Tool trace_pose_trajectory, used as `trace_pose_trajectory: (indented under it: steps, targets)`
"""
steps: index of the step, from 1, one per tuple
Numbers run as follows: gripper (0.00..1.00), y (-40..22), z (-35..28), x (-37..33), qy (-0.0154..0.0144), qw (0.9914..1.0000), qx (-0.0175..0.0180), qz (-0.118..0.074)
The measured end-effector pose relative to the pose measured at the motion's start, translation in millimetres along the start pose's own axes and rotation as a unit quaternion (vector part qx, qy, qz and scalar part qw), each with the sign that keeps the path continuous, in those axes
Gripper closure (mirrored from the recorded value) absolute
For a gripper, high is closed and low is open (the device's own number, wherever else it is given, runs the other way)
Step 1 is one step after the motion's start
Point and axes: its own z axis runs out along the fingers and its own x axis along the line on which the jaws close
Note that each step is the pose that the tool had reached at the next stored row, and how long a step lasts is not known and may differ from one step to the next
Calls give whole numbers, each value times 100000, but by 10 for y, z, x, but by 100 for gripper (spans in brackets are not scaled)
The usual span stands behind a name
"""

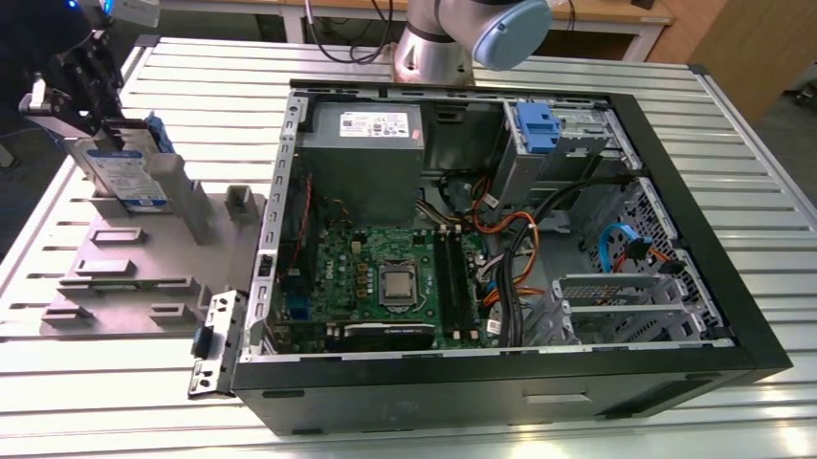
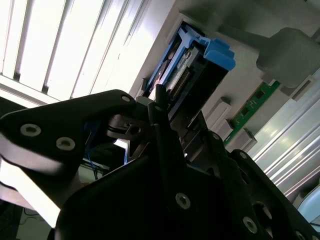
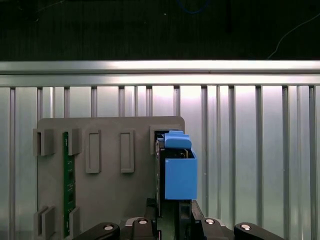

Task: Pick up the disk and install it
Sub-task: 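Pick up the disk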

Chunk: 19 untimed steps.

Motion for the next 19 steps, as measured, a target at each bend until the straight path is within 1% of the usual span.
trace_pose_trajectory:
  steps: [9, 12, 17, 19]
  targets:
    - [65, 0, -8, 0, 8, 100000, -15, 1]
    - [65, 0, -44, -1, 1, 100000, -3, 1]
    - [65, 0, -138, -2, 3, 100000, -2, 1]
    - [65, -1, -149, -2, -3, 100000, 6, -1]
